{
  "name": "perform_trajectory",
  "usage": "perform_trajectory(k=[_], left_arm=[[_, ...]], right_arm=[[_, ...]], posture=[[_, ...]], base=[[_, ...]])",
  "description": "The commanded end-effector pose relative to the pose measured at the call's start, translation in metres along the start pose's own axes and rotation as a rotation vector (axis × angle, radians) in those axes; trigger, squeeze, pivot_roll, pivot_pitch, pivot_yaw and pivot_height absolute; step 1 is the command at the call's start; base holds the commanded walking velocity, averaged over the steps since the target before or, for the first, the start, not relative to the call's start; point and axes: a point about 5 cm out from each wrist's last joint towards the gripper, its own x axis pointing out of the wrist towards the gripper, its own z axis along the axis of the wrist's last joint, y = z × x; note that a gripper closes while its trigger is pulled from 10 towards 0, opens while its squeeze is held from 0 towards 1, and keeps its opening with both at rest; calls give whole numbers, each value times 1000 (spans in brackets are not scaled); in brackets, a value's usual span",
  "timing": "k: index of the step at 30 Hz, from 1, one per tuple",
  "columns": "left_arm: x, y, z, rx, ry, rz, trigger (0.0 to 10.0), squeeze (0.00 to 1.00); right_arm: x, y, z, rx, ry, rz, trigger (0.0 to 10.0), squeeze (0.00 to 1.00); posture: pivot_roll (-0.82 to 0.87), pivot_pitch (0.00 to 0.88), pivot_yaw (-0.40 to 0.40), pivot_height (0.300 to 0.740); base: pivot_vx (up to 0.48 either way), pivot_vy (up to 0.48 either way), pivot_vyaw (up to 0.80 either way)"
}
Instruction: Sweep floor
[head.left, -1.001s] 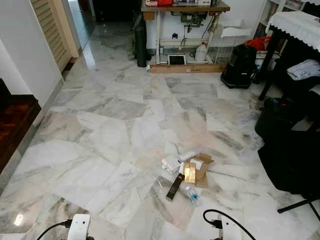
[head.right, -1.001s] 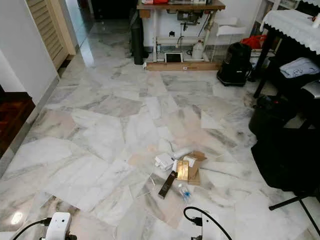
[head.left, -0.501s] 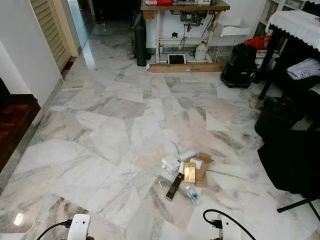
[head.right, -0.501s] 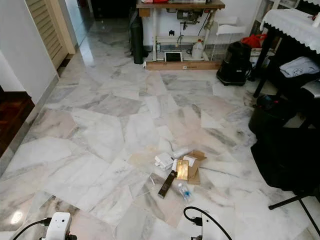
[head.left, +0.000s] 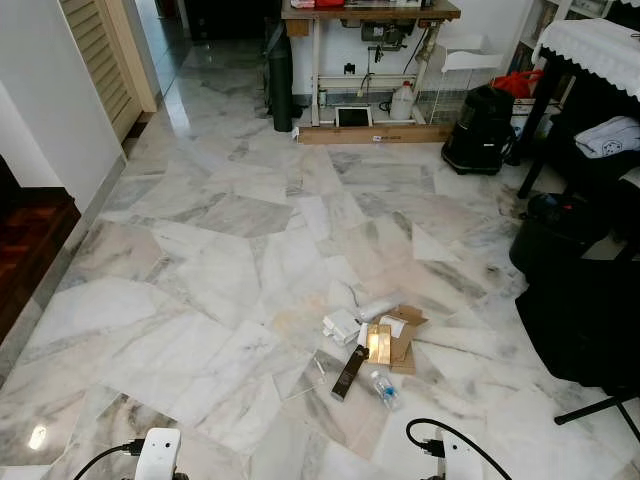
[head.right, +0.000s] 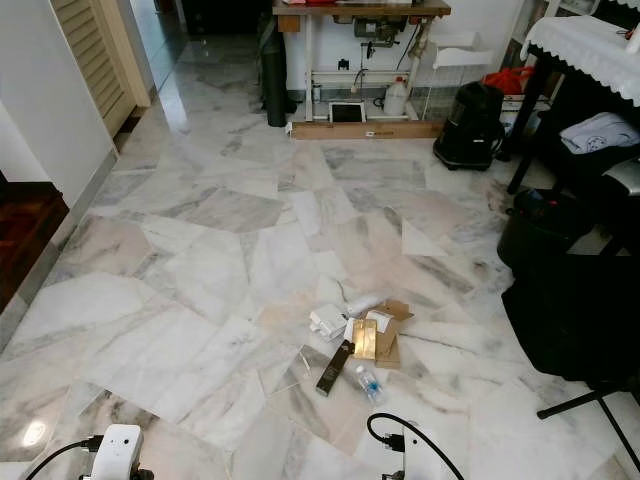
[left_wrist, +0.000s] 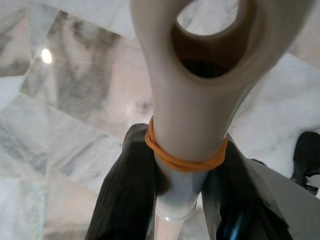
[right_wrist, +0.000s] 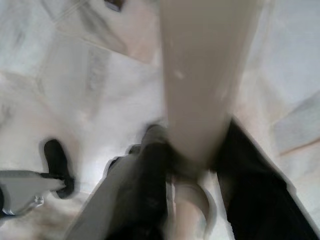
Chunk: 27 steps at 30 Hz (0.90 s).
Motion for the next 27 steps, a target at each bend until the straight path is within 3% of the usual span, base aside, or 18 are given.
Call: perform_trajectory(k=[1, 16, 19, 27], left_arm=[[-1, -18, -13, -64, 29, -49, 10000, 0], [-2, -15, -15, -61, 19, -25, 10000, 0], [-1, -12, -10, -53, 1, 8, 10000, 0], [-1, 14, 10, -30, -80, 134, 10000, 0]], right_arm=[[1, 7, 18, -75, -79, 56, 10000, 0], [1, 12, 15, -121, -68, 48, 10000, 0], [1, 3, 14, -170, -48, -13, 10000, 0], [-2, -31, 26, -246, -64, -234, 10000, 0]], posture=[[10, 5, -70, 740], [8, 9, -71, 740], [6, 10, -69, 740], [5, 12, -65, 740]], base=[[0, 0, 0], [0, 0, 0], [0, 0, 0], [0, 0, 0]])
